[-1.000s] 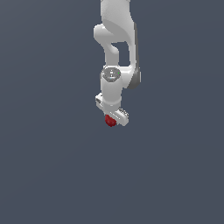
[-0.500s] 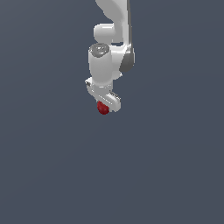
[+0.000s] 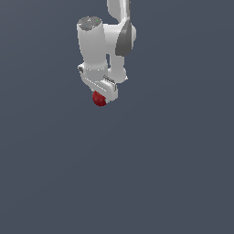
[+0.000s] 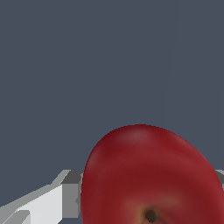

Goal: Pick up the object and move it to a goal position.

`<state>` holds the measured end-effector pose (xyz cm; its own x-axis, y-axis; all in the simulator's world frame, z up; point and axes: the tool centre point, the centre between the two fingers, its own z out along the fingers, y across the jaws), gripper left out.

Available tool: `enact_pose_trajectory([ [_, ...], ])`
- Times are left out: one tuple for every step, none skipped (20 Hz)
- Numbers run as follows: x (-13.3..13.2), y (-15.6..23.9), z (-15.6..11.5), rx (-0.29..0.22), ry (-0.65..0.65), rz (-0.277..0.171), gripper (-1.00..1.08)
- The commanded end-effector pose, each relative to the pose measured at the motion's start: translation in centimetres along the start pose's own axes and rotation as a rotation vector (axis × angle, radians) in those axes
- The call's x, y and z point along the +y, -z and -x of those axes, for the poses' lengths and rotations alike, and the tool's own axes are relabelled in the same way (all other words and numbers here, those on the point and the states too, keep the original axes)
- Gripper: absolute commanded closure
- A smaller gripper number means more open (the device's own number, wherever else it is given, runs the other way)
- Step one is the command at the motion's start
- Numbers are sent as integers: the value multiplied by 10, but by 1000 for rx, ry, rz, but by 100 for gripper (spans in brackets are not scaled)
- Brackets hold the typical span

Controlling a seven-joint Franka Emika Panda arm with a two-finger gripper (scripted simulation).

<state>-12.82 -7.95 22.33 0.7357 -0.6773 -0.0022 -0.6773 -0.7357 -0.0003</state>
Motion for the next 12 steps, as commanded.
enact_pose_trajectory([
  [8,13,-1,2,1,0,108],
  [10,17,-2,2,1,0,108],
  [13,20,-2,2,1,0,108],
  [15,23,-2,2,1,0,108],
  [16,26,-3,2,1,0,108],
  [17,28,-3,2,1,0,108],
  [18,29,-3,2,1,0,108],
  [18,30,-3,2,1,0,108],
  [19,30,-4,2,1,0,108],
  [18,30,-4,2,1,0,108],
  [18,30,-4,2,1,0,108],
  [18,30,-4,2,1,0,108],
])
